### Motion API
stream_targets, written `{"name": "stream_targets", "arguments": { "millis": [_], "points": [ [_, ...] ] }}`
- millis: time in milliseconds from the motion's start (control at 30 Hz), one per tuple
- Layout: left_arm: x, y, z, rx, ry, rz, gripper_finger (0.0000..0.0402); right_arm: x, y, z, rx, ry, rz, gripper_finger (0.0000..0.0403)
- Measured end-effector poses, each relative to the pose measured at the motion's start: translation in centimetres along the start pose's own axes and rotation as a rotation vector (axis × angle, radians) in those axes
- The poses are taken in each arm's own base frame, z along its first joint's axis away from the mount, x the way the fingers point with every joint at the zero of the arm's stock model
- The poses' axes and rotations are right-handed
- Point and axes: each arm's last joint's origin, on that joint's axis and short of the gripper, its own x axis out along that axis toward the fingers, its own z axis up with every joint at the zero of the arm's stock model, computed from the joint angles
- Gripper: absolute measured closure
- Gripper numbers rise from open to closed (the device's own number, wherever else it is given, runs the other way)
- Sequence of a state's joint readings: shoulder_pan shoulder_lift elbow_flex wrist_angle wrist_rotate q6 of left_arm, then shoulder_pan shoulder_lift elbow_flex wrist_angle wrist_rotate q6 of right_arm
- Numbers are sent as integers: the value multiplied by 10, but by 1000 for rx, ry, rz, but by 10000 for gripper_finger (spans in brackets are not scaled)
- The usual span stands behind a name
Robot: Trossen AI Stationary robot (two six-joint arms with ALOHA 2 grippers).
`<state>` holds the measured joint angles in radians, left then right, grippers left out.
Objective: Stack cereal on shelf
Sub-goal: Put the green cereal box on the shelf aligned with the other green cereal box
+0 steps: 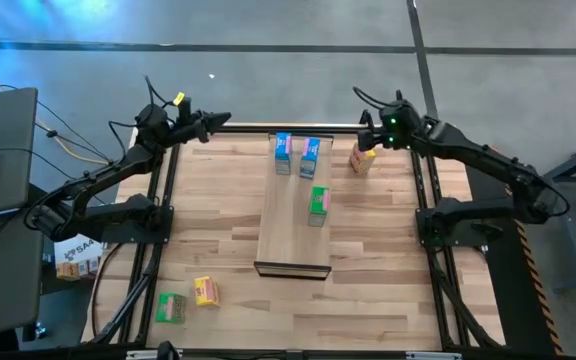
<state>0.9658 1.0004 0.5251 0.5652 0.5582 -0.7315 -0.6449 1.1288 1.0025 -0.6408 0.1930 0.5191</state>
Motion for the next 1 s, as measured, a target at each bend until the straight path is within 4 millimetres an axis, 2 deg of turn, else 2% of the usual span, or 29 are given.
{"name": "stream_targets", "arguments": {
  "millis": [133,267,400,533,767,900,1000],
  "points": [
    [0,0,0,1,-8,9,380,10,-1,-4,34,76,-58,49],
    [0,0,0,1,-8,11,380,21,0,-6,57,116,-84,46],
    [0,0,-1,12,13,-4,372,22,1,-7,78,134,-61,45],
    [-4,-4,2,30,46,-86,333,18,1,-7,93,133,-43,45],
    [-16,-20,8,20,80,-199,228,13,0,-6,170,121,-30,45],
    [-19,-39,4,10,134,-311,185,13,0,-6,200,126,-26,45],
    [-19,-63,7,16,141,-400,175,13,0,-6,224,126,-27,45]
  ]
}}
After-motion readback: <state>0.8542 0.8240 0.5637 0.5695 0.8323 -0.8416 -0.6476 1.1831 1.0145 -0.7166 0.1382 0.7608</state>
